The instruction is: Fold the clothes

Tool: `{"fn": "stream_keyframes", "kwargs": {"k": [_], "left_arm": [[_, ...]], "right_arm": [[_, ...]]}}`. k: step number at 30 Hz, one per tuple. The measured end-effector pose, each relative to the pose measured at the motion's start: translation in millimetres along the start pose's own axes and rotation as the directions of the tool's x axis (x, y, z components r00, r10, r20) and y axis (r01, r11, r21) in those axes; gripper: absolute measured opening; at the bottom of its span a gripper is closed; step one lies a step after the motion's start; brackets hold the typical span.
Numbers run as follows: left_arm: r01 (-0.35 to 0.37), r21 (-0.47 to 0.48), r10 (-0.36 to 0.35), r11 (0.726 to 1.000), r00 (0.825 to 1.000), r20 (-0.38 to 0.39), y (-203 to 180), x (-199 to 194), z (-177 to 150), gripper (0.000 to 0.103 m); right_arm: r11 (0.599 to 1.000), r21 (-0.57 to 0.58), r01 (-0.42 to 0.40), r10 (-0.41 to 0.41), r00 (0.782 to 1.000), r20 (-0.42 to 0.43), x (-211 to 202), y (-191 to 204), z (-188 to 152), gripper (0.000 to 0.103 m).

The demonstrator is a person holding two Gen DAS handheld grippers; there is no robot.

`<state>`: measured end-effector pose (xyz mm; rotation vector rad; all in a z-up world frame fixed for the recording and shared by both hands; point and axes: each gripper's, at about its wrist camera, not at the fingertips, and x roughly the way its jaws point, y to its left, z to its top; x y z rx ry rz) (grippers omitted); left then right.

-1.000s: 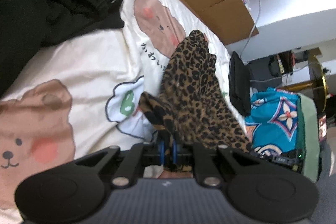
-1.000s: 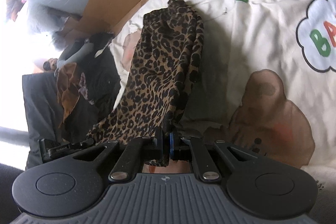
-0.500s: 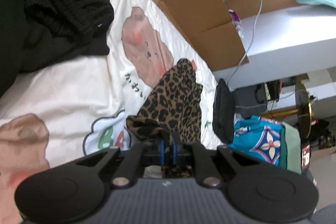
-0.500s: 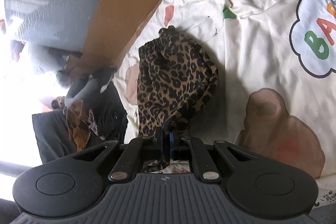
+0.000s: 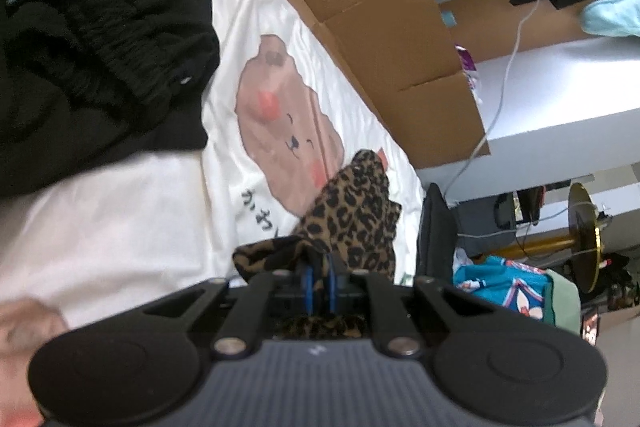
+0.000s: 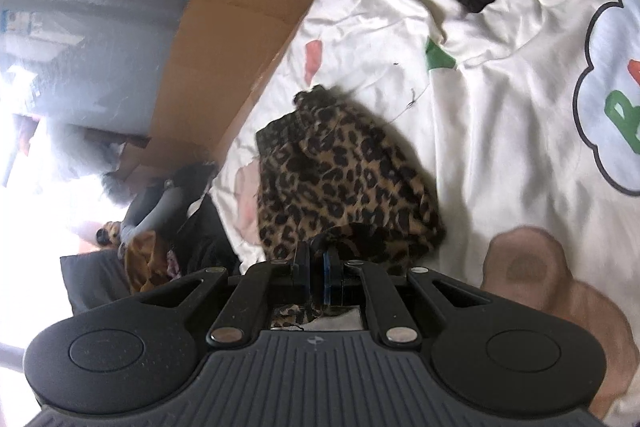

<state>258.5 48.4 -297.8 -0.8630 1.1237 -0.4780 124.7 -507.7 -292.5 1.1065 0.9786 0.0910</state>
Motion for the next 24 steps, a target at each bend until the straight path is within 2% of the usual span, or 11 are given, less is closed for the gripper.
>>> {"fn": "stream_keyframes", "kwargs": {"k": [15,19,24], "left_arm": [[-0.037,-0.037,0.037,0.999,0.999,0.000,18.9,64.4,39.7,0.008],[-0.039,-0.048,0.039,0.998,0.999,-0.002,18.6,68.7,46.3,0.008],[-0.004,-0.054,0.003,0.999,0.999,-0.032,5.7,56.3,50.8,0.008]], "right_arm": [[0.994,0.079,0.069,-0.070,0.998,0.004,42.6,-22.5,38.0,0.005],[0.993,0.082,0.082,-0.082,0.997,-0.003,49.4,-19.9,46.3,0.005],[0.994,0.058,0.089,-0.087,0.996,-0.023,44.9,-10.4,48.8,0.005]]}}
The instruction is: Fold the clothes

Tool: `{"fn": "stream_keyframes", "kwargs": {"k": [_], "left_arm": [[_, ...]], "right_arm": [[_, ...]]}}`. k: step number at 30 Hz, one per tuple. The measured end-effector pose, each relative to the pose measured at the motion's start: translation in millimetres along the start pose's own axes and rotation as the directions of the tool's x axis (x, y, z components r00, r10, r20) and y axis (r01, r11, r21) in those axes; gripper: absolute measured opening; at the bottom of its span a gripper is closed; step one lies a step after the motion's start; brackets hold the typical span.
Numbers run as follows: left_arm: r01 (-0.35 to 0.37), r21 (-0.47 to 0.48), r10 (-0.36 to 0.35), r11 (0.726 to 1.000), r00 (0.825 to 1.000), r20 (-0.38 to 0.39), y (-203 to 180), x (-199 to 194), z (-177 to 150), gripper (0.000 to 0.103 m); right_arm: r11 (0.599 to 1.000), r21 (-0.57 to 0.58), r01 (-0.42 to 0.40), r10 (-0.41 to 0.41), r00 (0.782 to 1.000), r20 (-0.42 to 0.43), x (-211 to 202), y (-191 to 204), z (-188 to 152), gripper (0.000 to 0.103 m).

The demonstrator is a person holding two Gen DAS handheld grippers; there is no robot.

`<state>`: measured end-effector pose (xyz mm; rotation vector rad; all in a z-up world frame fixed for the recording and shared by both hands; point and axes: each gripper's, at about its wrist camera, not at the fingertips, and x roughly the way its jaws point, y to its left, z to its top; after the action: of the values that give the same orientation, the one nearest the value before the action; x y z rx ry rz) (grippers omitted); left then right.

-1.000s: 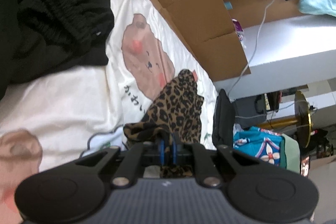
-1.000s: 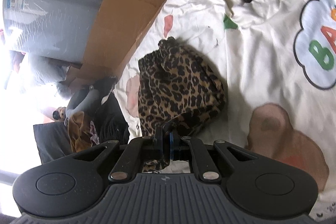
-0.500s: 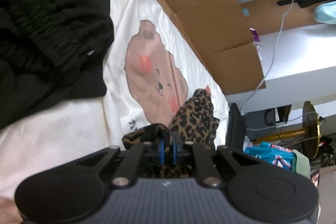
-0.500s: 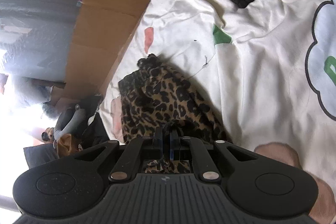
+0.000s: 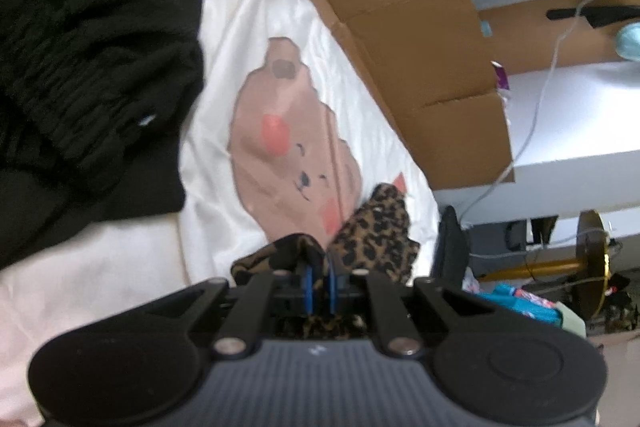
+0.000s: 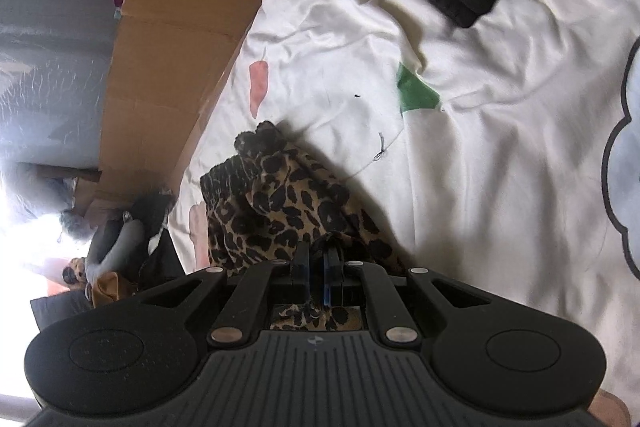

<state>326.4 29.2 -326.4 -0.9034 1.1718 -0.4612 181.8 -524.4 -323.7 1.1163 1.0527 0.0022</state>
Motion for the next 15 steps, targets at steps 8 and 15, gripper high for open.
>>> {"fn": "stream_keyframes", "kwargs": {"k": [8,15], "left_arm": [[0.026,0.045,-0.027,0.999,1.000,0.015,-19.9,-3.7,8.6,0.008],[-0.038,-0.020,0.038,0.999,0.999,0.012,-0.7,38.2,23.2,0.008]], "right_arm": [[0.999,0.007,-0.033,0.033,0.999,0.010,-11.5,2.3,3.2,0.005],[0.997,0.079,0.011,-0.011,1.000,0.001,11.1,-16.4,14.7,0.006]]}}
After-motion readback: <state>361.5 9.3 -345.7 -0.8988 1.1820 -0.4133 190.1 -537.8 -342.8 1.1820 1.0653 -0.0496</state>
